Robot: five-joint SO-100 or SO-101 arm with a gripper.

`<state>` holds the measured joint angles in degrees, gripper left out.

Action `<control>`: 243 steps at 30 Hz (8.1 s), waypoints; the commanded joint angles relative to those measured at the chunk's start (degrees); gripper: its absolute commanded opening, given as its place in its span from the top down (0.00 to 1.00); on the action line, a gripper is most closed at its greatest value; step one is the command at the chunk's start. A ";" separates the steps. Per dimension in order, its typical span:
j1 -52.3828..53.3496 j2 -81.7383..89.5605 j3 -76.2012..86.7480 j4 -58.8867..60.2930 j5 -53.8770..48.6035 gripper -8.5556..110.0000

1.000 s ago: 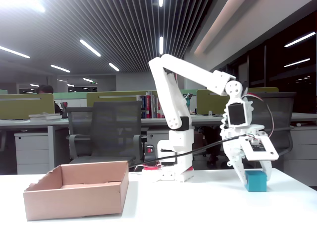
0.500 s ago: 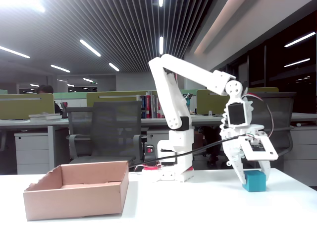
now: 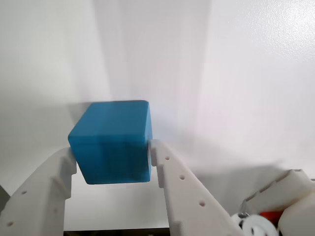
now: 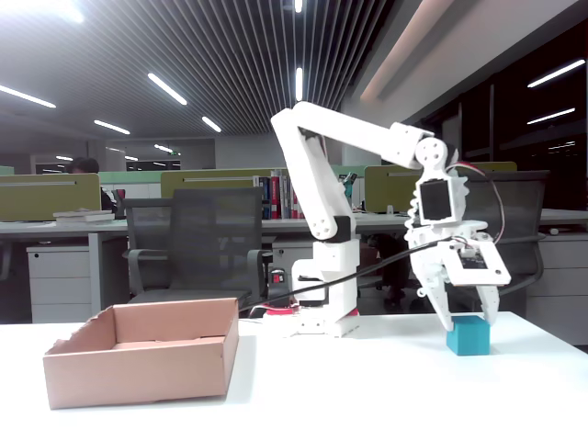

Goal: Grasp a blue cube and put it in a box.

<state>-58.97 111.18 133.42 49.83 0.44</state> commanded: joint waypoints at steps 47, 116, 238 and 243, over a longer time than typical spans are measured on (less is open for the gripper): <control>-0.70 2.37 1.23 -3.16 -0.35 0.79; 70.49 18.37 -17.67 26.63 -28.92 0.80; 90.44 28.48 -19.51 24.26 -43.51 0.83; 79.45 37.18 -18.72 29.36 -45.00 0.83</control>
<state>24.61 144.58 116.63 76.99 -43.51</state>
